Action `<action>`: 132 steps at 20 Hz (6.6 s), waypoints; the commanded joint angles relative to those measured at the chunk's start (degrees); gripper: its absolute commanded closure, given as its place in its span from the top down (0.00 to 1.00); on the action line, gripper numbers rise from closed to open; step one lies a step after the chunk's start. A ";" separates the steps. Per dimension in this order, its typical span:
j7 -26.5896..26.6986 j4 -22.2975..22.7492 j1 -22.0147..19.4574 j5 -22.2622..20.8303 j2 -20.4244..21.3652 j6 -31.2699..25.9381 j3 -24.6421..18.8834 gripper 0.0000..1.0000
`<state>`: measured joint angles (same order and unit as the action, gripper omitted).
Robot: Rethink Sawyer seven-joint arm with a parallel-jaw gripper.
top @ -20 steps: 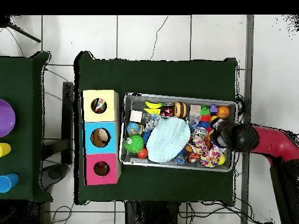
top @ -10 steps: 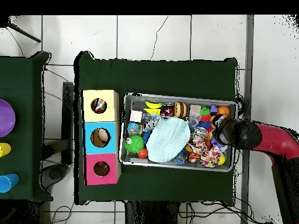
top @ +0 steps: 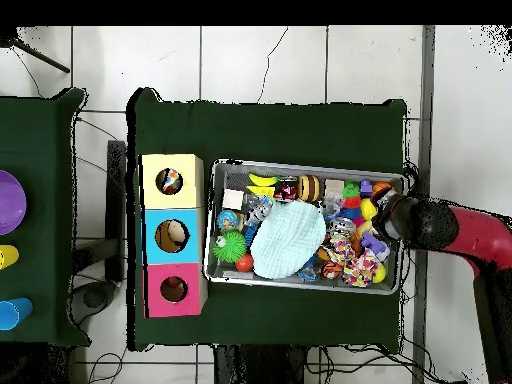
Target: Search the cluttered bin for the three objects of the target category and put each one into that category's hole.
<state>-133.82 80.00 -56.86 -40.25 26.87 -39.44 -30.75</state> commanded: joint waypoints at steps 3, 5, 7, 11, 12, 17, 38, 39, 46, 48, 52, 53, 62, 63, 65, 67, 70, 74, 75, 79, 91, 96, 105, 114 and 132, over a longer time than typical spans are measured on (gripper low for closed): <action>19.01 -0.56 0.75 -1.79 -2.04 -5.15 -1.66 1.00; 18.56 -0.09 0.83 -1.75 -1.84 -5.44 -1.29 1.00; 17.35 0.78 0.94 -1.59 -1.50 -5.42 -0.74 1.00; 15.22 1.12 0.89 -1.87 -1.41 -3.10 -0.49 1.00; 14.75 0.87 0.91 -1.66 -1.54 -3.20 -0.40 1.00; 15.20 -2.27 1.56 -1.53 -3.17 -5.91 0.20 1.00; 14.83 -6.60 1.23 -1.31 -7.10 -8.93 1.74 1.00; 14.58 -6.39 1.11 -1.31 -6.91 -8.80 1.85 1.00; 13.54 -5.41 0.54 -0.83 -5.88 -8.34 2.08 1.00; 13.33 -5.15 0.37 -0.53 -5.17 -8.41 2.06 1.00; 14.31 -5.48 0.29 0.64 -2.77 -11.43 1.82 1.00; 14.78 -6.10 0.34 0.73 -2.56 -12.32 1.78 1.00; 15.51 -6.98 -0.41 1.27 -1.06 -14.95 0.87 1.00; 14.29 -6.52 -0.22 0.50 -1.93 -13.13 1.09 1.00; 11.54 -6.68 1.01 -1.30 -3.85 -9.87 1.86 1.00; 7.41 -6.64 2.16 -2.78 -6.18 -5.33 2.72 1.00; 7.23 -6.36 1.98 -2.71 -6.39 -3.85 2.77 1.00; 7.34 -6.84 1.01 -1.81 -7.89 -2.81 2.71 1.00; 6.90 -6.46 1.29 -1.75 -7.28 -3.41 3.32 1.00; 5.91 -4.74 1.83 -1.41 -5.62 -4.49 4.78 1.00; 9.11 -8.08 0.54 -1.42 -10.08 -2.42 3.53 1.00; 13.97 -11.95 -0.35 -1.67 -13.23 -3.51 1.99 1.00; 29.53 -19.22 -2.61 -0.12 -21.55 -8.29 -5.16 1.00; 31.36 -18.22 -2.62 0.43 -22.28 -4.38 -4.69 0.00; 16.48 -7.85 1.91 0.09 -10.43 -1.10 3.32 0.00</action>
<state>-118.22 67.54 -57.27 -35.59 15.58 -48.42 -32.38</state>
